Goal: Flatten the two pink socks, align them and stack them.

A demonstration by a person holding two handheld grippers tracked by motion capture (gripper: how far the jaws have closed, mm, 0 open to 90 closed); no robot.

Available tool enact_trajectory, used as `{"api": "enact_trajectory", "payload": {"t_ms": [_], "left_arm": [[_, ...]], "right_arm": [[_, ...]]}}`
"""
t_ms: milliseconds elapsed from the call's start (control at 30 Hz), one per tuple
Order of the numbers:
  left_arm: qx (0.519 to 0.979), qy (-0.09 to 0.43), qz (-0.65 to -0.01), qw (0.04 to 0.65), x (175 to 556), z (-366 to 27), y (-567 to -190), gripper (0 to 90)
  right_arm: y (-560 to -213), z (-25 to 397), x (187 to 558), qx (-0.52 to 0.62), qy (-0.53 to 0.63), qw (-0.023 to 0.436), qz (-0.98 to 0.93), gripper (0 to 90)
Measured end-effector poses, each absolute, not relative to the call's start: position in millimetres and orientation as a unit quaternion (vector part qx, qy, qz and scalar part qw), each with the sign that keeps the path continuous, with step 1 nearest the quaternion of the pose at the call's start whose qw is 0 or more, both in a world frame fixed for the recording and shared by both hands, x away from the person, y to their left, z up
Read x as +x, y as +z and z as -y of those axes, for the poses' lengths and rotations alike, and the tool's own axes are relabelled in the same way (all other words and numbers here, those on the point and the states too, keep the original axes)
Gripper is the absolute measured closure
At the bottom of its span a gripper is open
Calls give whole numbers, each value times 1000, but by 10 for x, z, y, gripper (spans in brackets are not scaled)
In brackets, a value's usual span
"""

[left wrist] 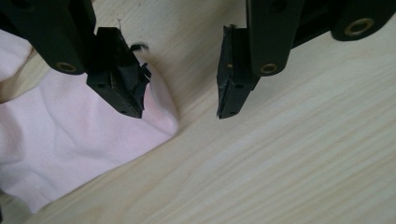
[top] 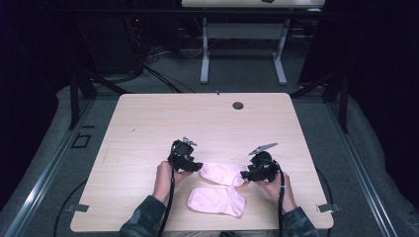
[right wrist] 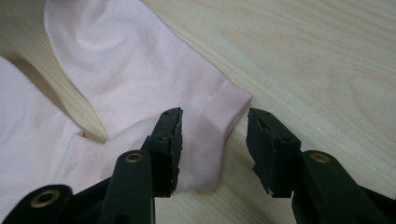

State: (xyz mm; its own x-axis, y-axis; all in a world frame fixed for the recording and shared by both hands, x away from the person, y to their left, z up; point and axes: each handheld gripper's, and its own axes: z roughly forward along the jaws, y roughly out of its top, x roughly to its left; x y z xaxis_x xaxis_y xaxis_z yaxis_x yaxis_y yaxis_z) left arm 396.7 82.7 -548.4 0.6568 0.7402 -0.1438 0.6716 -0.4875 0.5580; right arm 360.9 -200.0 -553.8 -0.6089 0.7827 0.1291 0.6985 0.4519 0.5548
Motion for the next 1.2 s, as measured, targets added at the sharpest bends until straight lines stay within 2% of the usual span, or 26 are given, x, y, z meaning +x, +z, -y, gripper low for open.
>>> {"api": "enact_trajectory", "payload": {"t_ms": [133,367,600,700,833,933,1200], "left_arm": [[870,59,-398,287,3973,-735,-5493,525],[881,59,-387,267,3981,-675,-5537,689],[884,52,-379,268,3951,-681,-5595,875],[884,58,-376,271,3937,-685,-5598,892],[881,60,-373,285,3912,-700,-5598,896],[870,67,-377,310,3873,-754,-5504,897],[851,92,-366,366,3563,-941,-5042,897]], "right_arm": [[-5578,1901,3612,432,266,82,-858,574],[-5593,1876,3624,433,248,98,-861,621],[-5624,1945,3620,436,272,100,-852,794],[-5643,1988,3630,438,288,87,-847,843],[-5666,2044,3634,439,308,75,-841,860],[-5629,2074,3629,441,310,82,-839,864],[-5124,2117,3407,409,357,103,-833,863]]}}
